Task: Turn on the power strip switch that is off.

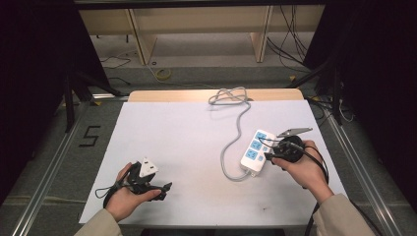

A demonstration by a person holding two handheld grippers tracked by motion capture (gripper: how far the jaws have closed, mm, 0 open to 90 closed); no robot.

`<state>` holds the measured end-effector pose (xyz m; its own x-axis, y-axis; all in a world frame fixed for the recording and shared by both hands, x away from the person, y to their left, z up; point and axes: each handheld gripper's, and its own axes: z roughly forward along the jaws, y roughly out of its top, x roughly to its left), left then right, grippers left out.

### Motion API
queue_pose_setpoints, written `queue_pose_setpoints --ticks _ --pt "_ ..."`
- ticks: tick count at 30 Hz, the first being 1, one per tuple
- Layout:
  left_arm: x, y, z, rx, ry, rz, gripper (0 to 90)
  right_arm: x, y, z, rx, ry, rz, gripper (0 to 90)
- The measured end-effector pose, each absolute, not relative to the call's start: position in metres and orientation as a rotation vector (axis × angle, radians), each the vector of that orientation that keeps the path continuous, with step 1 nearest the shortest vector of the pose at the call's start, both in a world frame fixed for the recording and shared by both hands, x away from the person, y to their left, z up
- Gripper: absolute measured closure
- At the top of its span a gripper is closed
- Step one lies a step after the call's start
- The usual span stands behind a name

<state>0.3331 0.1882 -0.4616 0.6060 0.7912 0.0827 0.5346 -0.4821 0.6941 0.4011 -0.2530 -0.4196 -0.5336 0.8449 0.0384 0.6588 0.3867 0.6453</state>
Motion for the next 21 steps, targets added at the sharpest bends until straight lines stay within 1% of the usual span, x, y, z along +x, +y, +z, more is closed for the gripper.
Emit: queue_pose_setpoints --ticks 10,21 --pt "0.333 0.188 -0.462 2.199 1.041 0.526 13.2 0.388 -0.261 -0.428 1.304 2.342 0.933 51.2" --pt "0.332 0.188 -0.462 2.196 1.041 0.525 13.2 0.372 -0.267 -0.436 1.272 2.312 0.983 43.3"
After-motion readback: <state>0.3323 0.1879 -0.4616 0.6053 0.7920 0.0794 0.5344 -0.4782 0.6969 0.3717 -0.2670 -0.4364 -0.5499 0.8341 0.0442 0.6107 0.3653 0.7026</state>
